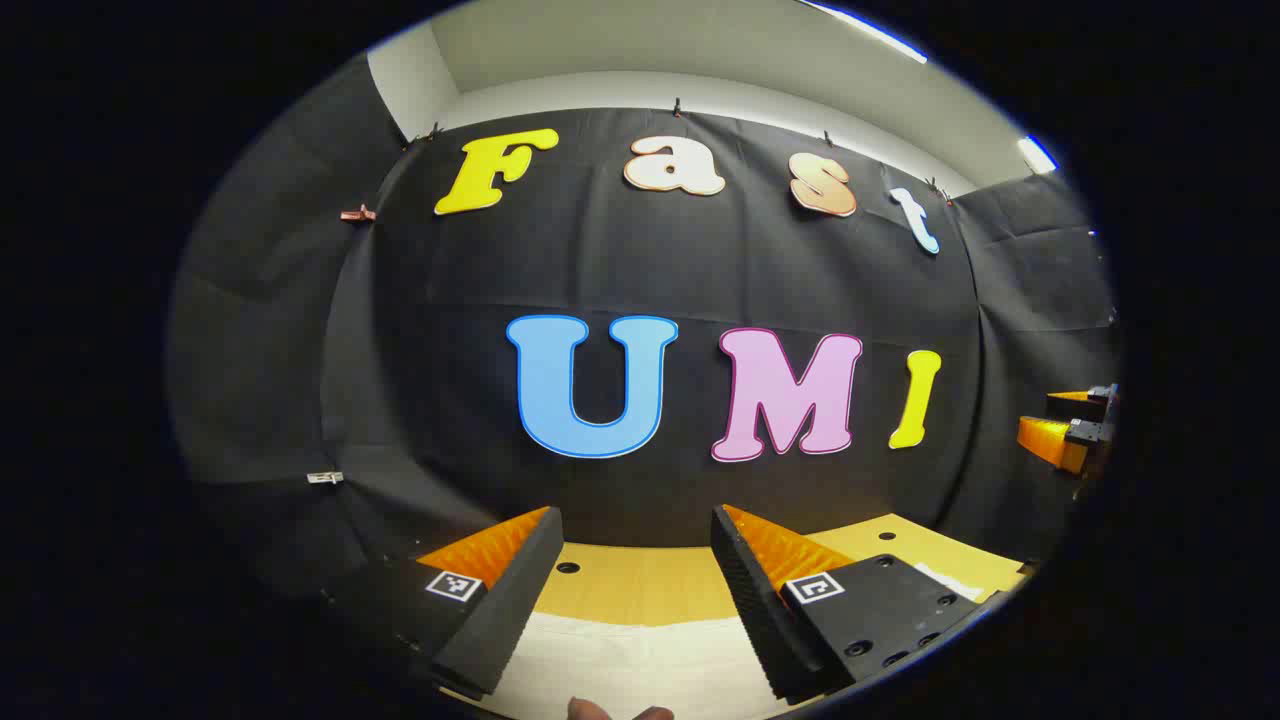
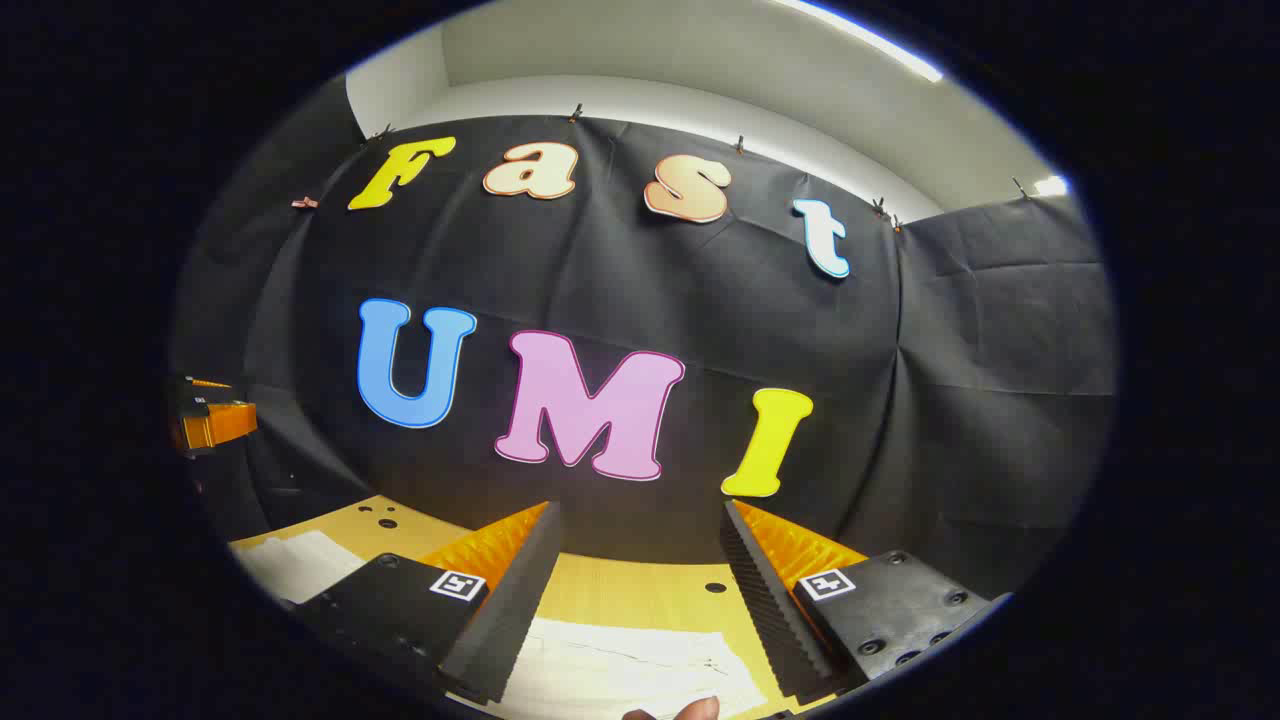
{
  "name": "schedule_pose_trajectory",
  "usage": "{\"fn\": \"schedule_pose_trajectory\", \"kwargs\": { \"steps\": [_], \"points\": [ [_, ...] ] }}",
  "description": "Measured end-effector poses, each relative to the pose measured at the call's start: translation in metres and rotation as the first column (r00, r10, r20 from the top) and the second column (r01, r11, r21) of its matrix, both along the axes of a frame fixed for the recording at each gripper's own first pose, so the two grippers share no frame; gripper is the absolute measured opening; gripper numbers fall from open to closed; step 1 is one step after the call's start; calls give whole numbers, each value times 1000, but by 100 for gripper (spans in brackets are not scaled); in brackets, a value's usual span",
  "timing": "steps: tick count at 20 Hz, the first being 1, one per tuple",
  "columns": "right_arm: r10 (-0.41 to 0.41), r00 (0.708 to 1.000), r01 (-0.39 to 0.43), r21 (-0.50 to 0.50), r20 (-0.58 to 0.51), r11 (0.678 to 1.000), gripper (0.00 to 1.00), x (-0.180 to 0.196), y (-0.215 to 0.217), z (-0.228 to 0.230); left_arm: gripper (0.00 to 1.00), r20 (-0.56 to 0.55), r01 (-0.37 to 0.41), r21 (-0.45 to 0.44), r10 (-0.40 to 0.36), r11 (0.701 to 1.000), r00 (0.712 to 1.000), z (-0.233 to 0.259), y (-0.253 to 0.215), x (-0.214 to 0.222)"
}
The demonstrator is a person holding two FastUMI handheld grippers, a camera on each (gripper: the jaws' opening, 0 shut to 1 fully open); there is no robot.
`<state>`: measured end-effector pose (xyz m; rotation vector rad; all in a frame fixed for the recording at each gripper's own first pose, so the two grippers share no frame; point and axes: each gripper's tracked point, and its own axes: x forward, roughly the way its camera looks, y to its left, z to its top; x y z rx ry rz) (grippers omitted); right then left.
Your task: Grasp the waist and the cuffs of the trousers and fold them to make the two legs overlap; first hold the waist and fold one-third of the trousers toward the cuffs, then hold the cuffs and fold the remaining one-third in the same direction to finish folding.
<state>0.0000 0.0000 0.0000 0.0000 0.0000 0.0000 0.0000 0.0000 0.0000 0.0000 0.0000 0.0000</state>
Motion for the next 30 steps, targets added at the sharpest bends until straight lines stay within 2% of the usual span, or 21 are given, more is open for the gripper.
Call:
{"fn": "schedule_pose_trajectory", "kwargs": {
  "steps": [4,14,16,18,20,22,24,26,30],
  "points": [
    [9,1000,-9,-19,-6,1000,97,5,2,-4,95,-5,-1,-29,1,1000,1000,0,-2,1],
    [15,1000,-16,-44,-14,999,97,6,-3,-11,95,-9,-8,2,8,1000,1000,-4,5,1],
    [16,1000,-17,-71,-12,997,97,5,-4,-10,94,-14,23,57,-23,998,1000,-7,3,-1],
    [12,1000,-12,-114,-7,993,97,2,-9,-13,95,-17,60,213,-58,975,998,-12,16,-5],
    [4,1000,-7,-143,-20,990,97,-2,-15,-20,95,-42,99,399,-90,912,995,-22,37,-10],
    [-13,999,6,-161,-40,987,97,-9,-22,-29,95,-100,157,556,-121,816,988,-40,51,-17],
    [-30,998,18,-184,-60,983,97,-16,-30,-38,95,-193,240,658,-149,714,970,-70,62,-32],
    [-43,996,25,-208,-83,978,97,-23,-36,-48,96,-302,338,708,-168,620,939,-110,69,-46],
    [-80,989,50,-231,-121,972,97,-38,-50,-64,96,-493,516,719,-182,466,851,-199,84,-78]
  ]
}}
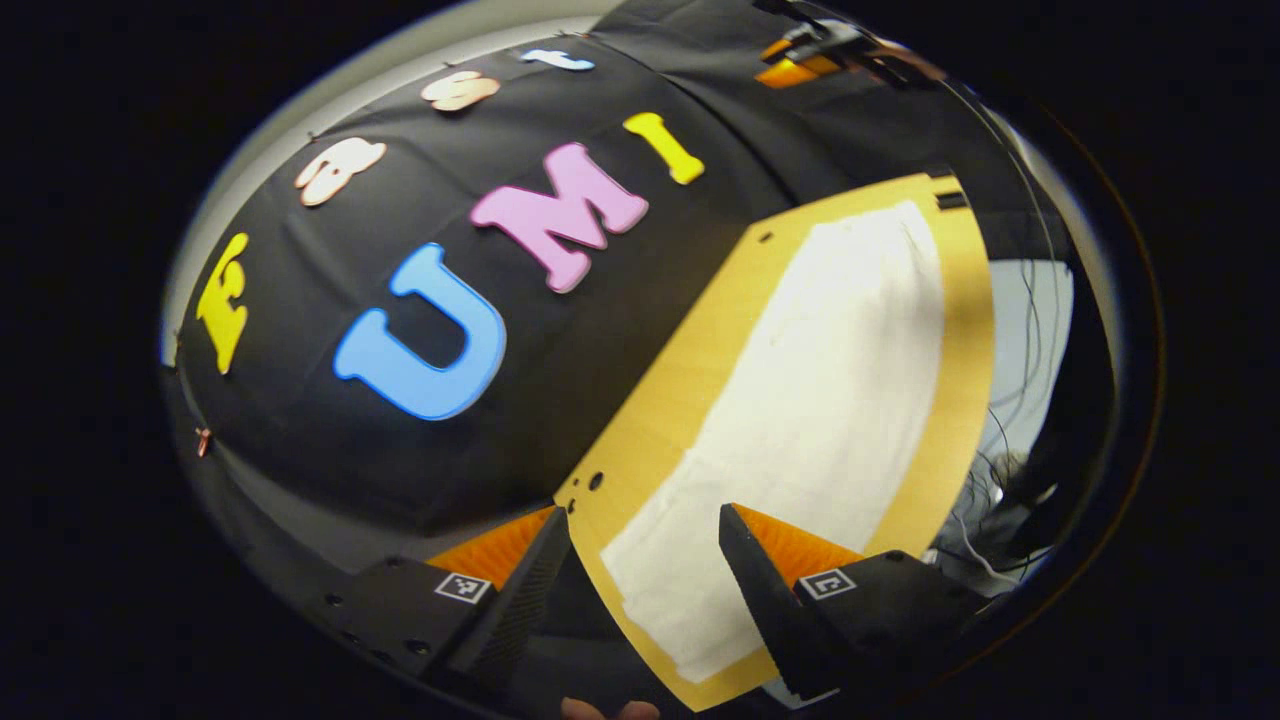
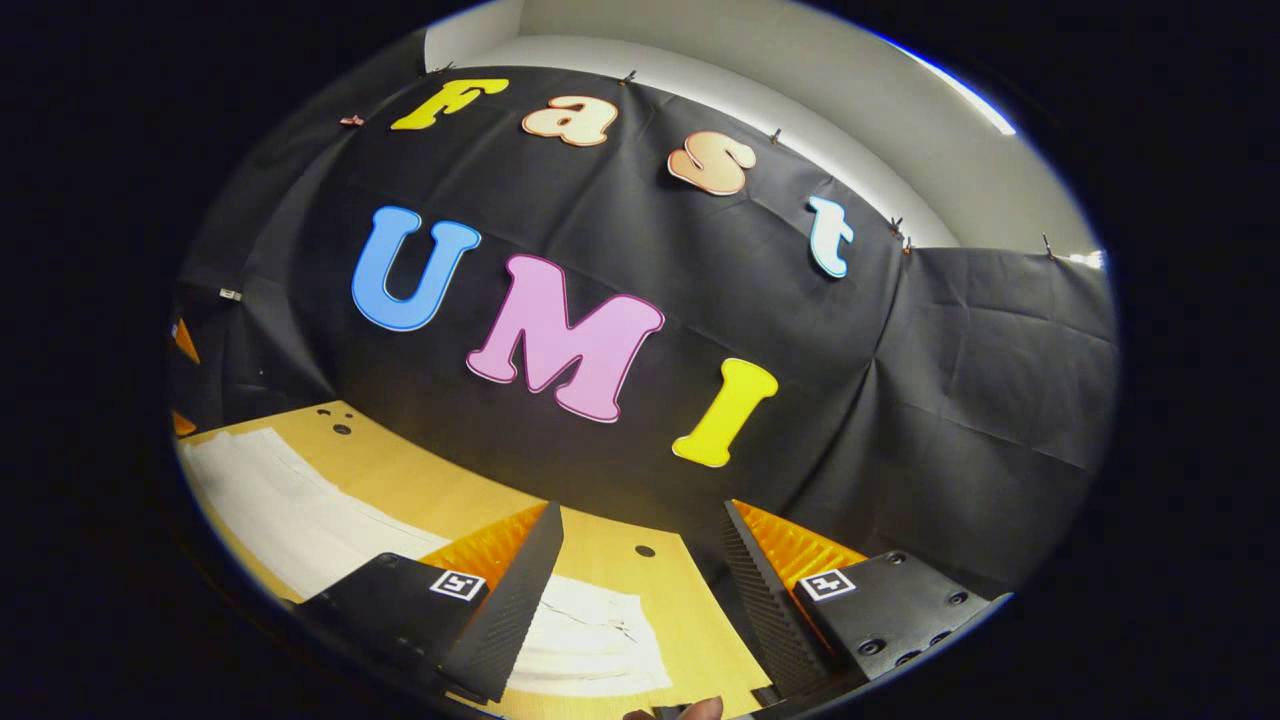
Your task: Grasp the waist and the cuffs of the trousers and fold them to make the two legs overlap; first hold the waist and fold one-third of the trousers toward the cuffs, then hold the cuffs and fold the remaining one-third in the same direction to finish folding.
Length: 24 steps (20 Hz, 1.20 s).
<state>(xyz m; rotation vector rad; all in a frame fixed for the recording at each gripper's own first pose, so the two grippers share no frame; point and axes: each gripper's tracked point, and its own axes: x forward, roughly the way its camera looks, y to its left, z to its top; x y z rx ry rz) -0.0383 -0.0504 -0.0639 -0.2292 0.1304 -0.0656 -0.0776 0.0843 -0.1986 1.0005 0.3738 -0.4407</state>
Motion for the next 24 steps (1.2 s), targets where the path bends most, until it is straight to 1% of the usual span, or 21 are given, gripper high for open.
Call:
{"fn": "schedule_pose_trajectory", "kwargs": {
  "steps": [2,4,7,9,11,14,16,17,19,20,21,22,24],
  "points": [
    [-16,1000,16,-11,-15,1000,97,-8,-5,-4,96,-98,35,53,-29,998,995,-41,9,-12],
    [-33,999,32,-23,-27,999,97,-15,-9,-8,96,-176,56,130,-33,990,984,-76,22,-15],
    [-56,997,55,-38,-44,998,98,-26,-16,-14,96,-253,105,262,-37,959,967,-121,52,-16],
    [-71,996,68,-49,-56,996,97,-33,-20,-17,96,-295,145,321,-47,936,954,-145,65,-20],
    [-83,994,80,-55,-64,995,97,-38,-23,-19,96,-339,162,349,-37,923,940,-165,77,-20],
    [-93,993,89,-55,-71,995,98,-44,-26,-19,95,-376,164,363,-16,917,926,-181,85,-17],
    [-102,992,98,-62,-75,993,98,-46,-28,-21,95,-373,173,386,-18,906,928,-188,89,-4],
    [-107,991,102,-63,-77,993,98,-47,-29,-20,93,-366,178,396,-22,901,930,-190,90,1],
    [-115,990,110,-60,-82,992,98,-47,-31,-22,93,-373,176,414,-9,893,928,-196,97,10],
    [-117,990,113,-59,-84,992,98,-48,-32,-23,91,-374,171,424,0,890,927,-197,99,15],
    [-121,989,115,-63,-86,991,98,-48,-33,-24,82,-366,160,437,12,885,931,-198,102,22],
    [-123,988,117,-68,-90,991,98,-49,-34,-25,79,-355,142,448,30,883,934,-198,107,29],
    [-128,987,120,-80,-100,990,98,-49,-39,-29,71,-361,96,451,83,887,929,-207,116,35]
  ]
}}
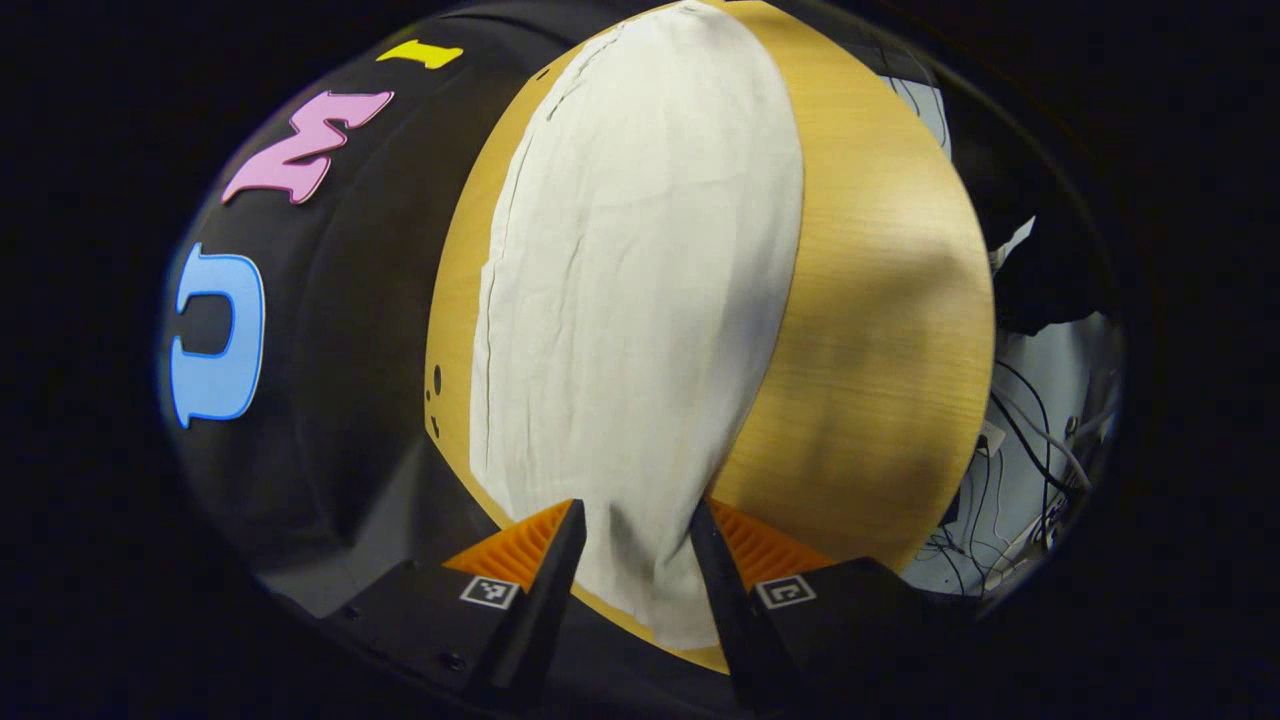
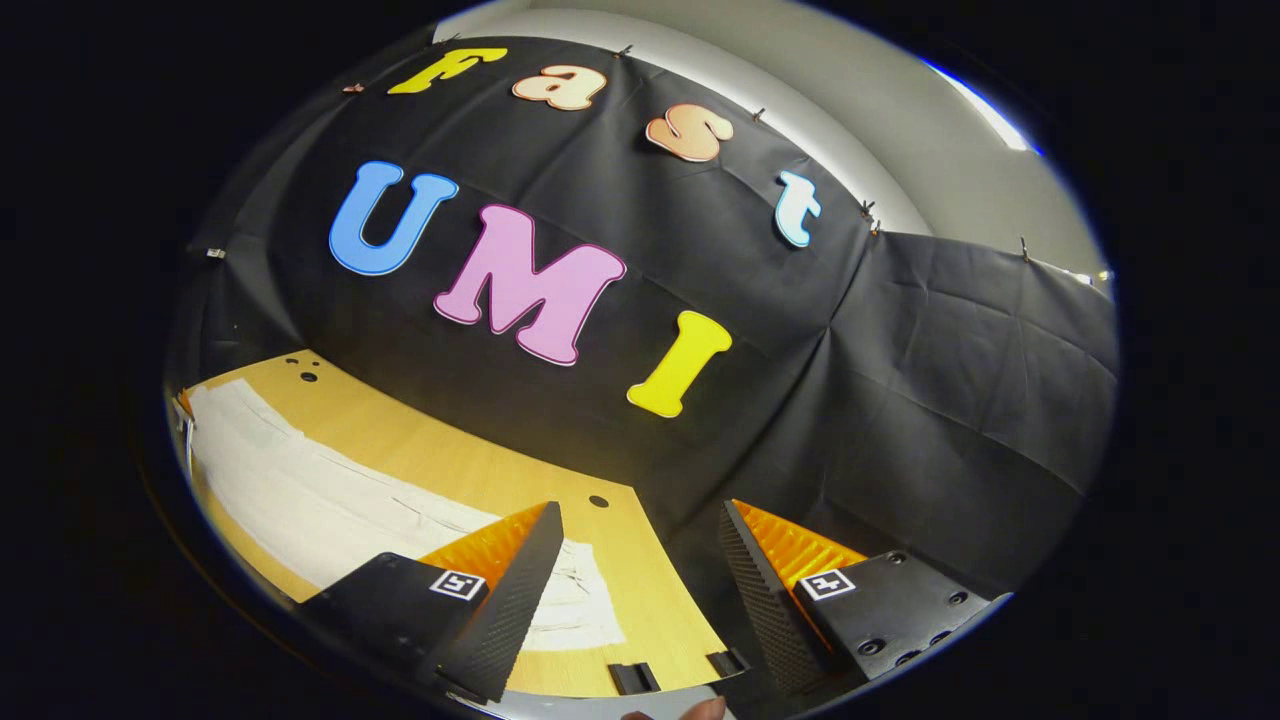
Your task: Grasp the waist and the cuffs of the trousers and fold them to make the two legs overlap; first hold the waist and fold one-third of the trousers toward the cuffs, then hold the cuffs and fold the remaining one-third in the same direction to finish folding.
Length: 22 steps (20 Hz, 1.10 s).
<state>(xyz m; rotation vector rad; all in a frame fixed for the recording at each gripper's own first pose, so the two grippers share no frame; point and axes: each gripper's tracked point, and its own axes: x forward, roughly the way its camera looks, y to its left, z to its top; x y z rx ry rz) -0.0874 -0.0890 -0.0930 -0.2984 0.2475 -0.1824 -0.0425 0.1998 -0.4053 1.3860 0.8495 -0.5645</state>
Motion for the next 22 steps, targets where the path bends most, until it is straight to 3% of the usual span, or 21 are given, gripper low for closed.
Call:
{"fn": "schedule_pose_trajectory", "kwargs": {
  "steps": [1,2,3,4,5,8,11,14,18,20,22],
  "points": [
    [-1,1000,1,-3,-11,1000,98,-1,-2,-5,57,-9,-13,7,13,1000,1000,-4,1,2],
    [-1,1000,1,-4,-25,1000,97,-3,-3,-11,51,-20,-10,20,11,1000,1000,-7,2,6],
    [4,999,-5,-8,-39,1000,98,-3,-5,-18,30,-31,3,35,-2,999,1000,-10,0,7],
    [12,998,-13,-23,-57,1000,98,-4,-6,-25,23,-38,18,47,-16,999,999,-13,1,7],
    [23,997,-27,-46,-77,999,97,-5,-8,-32,8,-47,28,54,-26,998,999,-14,0,9],
    [86,985,-110,-155,-152,982,97,-3,-12,-59,6,-97,-16,21,18,1000,995,-13,2,8],
    [175,951,-248,-295,-253,923,95,-2,-13,-100,5,-136,-45,-4,44,999,990,-13,-1,8],
    [293,870,-447,-384,-397,808,95,-7,-6,-165,6,-129,-27,-6,26,1000,991,-13,-1,9],
    [401,688,-694,-389,-604,606,94,-18,0,-258,5,-118,-38,-1,38,999,992,-14,0,9],
    [419,609,-768,-369,-673,524,94,-16,-5,-291,6,-128,-59,-3,58,998,990,-15,-1,9],
    [431,557,-810,-351,-710,469,94,-9,-11,-319,6,-141,-79,3,79,997,987,-16,0,10]
  ]
}}
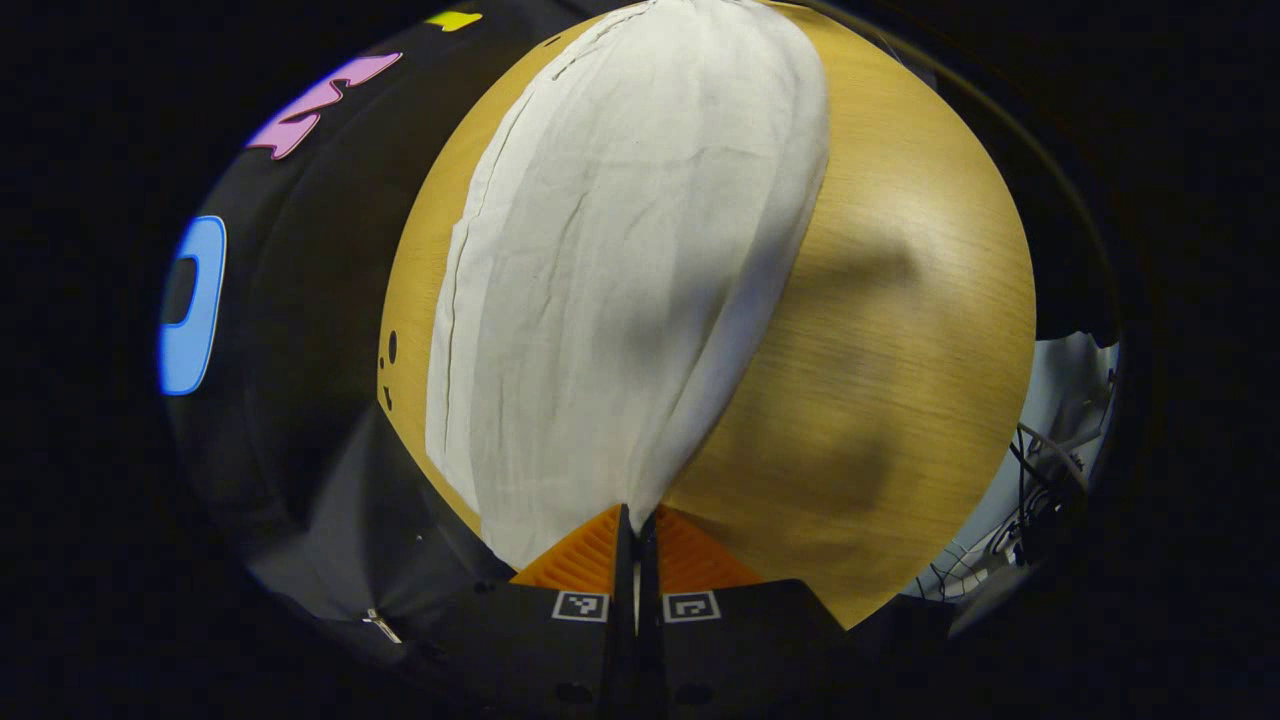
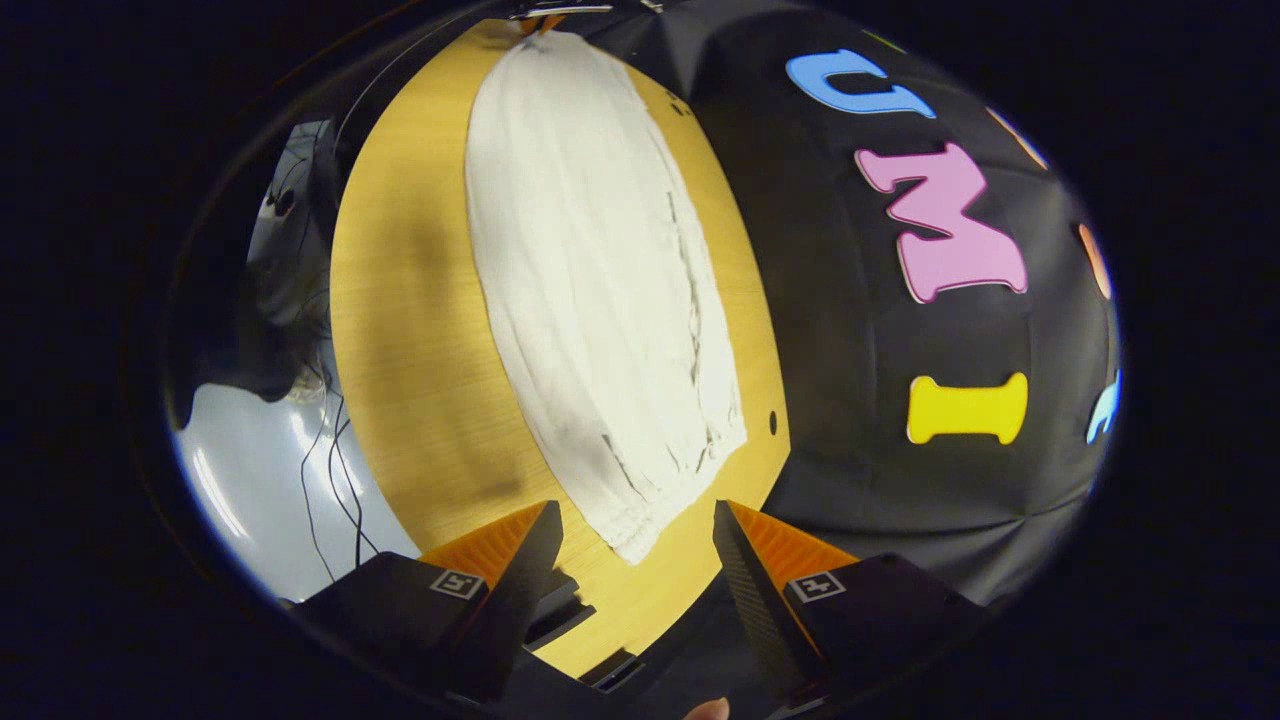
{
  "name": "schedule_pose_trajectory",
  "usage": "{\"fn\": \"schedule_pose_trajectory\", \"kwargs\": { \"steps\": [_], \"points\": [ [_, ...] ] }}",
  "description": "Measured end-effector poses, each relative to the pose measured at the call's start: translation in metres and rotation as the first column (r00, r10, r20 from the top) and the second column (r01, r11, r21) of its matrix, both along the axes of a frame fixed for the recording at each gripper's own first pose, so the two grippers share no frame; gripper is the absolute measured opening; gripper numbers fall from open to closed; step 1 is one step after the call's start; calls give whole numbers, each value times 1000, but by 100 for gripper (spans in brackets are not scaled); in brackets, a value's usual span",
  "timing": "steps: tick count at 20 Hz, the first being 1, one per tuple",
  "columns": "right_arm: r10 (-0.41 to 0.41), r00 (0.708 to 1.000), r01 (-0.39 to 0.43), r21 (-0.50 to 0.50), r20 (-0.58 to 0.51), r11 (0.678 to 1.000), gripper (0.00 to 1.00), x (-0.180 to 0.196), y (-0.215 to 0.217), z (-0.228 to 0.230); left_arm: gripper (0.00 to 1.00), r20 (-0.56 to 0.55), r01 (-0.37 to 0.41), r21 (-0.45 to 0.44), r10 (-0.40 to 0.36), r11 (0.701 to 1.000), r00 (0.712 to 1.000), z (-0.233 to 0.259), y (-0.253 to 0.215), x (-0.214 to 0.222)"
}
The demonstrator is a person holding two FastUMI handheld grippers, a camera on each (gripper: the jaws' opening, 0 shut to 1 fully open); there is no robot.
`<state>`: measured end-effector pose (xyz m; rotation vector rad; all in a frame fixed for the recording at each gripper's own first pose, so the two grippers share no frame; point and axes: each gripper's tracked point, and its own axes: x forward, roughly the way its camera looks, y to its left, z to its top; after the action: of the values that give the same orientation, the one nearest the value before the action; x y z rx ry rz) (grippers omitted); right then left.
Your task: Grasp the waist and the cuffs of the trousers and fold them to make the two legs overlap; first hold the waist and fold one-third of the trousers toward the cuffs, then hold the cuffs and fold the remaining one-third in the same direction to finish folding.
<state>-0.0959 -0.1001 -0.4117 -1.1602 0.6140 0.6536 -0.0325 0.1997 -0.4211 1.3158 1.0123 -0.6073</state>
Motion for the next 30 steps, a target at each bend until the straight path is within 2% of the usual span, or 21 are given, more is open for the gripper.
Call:
{"fn": "schedule_pose_trajectory", "kwargs": {
  "steps": [2,4,7,9,12,14,15,17,18,21,22,23,24,28,30],
  "points": [
    [59,998,-60,-12,-37,998,94,7,0,-19,6,-13,-13,14,13,1000,1000,0,0,-1],
    [114,991,-116,-25,-69,993,89,11,0,-35,5,-20,-35,22,35,999,999,0,0,-2],
    [214,977,-215,-29,-22,976,78,35,5,-42,6,-34,-87,27,88,996,996,-1,-1,-3],
    [258,966,-258,-26,8,966,78,52,12,-44,5,-43,-100,48,102,994,994,0,-2,-4],
    [255,967,-255,-17,17,967,78,80,10,-52,6,-46,-116,63,119,991,992,0,-1,-4],
    [210,977,-211,-14,-45,977,73,80,7,-65,6,-42,-133,57,135,989,990,-1,-2,-4],
    [191,976,-194,-21,-101,981,53,73,5,-77,6,-37,-136,53,138,989,990,-1,-2,-4],
    [208,974,-216,-90,-91,972,12,69,0,-73,6,-26,-108,47,110,993,994,-1,-5,-5],
    [219,971,-229,-106,-97,968,8,69,1,-73,5,-19,-85,51,86,995,996,-1,-4,-4],
    [169,968,-184,-70,-184,980,5,60,1,-74,6,-6,-39,37,39,999,999,-1,-4,-6],
    [150,968,-166,-64,-203,984,5,59,1,-71,6,-7,-46,22,46,999,999,-2,-1,-6],
    [142,969,-157,-64,-200,985,10,58,3,-64,5,-15,-56,3,56,998,998,-2,-1,-7],
    [139,972,-153,-62,-191,986,5,57,4,-57,5,-32,-72,-15,72,997,997,-4,0,-8],
    [97,978,-100,-9,-187,995,5,56,10,-23,5,-72,-102,-82,97,991,993,5,0,-11],
    [49,983,-44,29,-178,999,5,66,13,-7,5,-77,-136,-129,126,982,989,15,3,-6]
  ]
}}
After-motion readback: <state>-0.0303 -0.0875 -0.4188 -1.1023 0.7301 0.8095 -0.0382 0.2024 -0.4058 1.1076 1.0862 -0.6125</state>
